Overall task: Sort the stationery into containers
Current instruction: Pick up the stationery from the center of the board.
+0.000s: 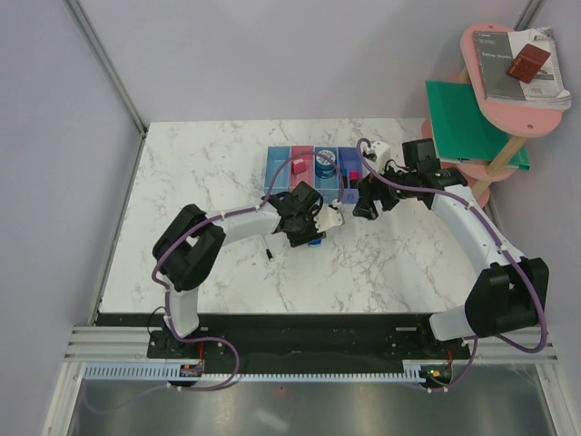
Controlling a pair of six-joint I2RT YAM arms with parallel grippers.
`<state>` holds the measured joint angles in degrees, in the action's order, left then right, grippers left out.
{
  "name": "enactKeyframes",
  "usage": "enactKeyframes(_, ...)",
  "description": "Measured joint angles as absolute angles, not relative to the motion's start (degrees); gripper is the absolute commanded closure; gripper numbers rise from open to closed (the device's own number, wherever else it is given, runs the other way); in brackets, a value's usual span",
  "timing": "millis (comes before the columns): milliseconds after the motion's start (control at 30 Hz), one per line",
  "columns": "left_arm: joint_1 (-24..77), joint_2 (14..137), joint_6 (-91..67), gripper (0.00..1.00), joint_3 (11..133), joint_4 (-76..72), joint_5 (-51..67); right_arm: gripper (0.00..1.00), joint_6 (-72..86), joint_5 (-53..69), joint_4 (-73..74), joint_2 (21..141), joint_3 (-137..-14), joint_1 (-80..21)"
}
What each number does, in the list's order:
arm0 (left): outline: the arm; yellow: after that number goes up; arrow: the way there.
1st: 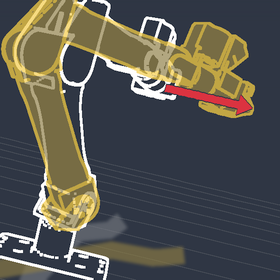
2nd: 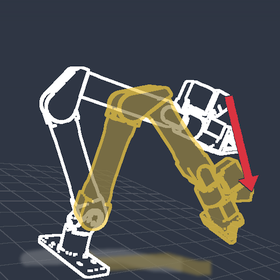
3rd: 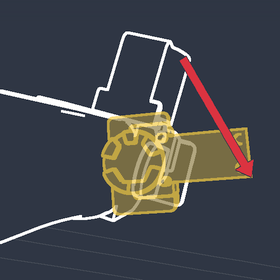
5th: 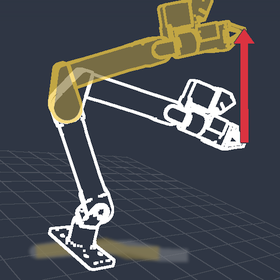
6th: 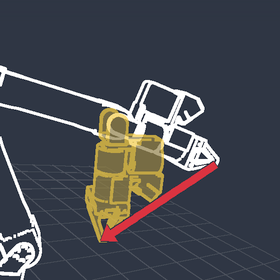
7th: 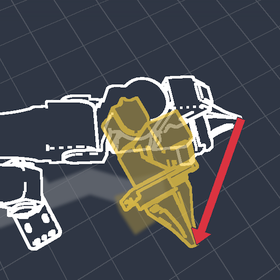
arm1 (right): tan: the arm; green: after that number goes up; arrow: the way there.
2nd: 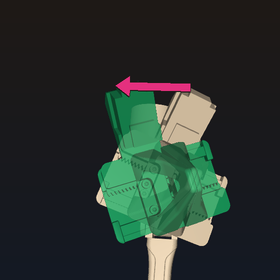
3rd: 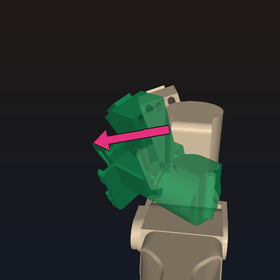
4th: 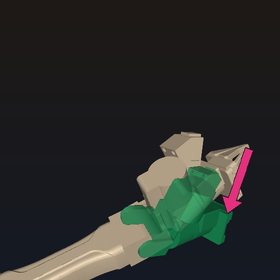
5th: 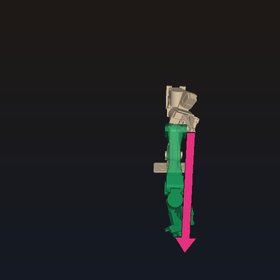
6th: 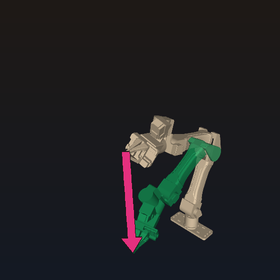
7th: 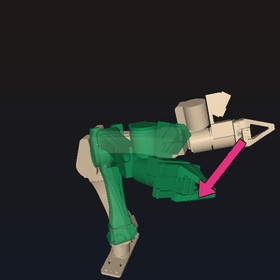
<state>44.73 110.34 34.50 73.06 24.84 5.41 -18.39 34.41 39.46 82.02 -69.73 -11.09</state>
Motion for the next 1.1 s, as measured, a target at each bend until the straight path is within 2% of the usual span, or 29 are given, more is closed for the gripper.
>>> enactKeyframes(567,50.43,110.13,35.7,0.43,71.35,18.24,2.61,0.13,-19.4,29.04,39.99,72.4,-66.0,-5.63)
enactKeyframes(967,52.53,113.08,36.12,0.43,75.0,17.3,2.68,0.12,-19.75,29.04,40.99,71.42,-65.06,-2.52)
enactKeyframes(1100,52.58,113.01,37.47,0.4,74.98,17.3,3.01,0.08,-19.75,29.06,41.23,71.29,-65.06,-1.83)
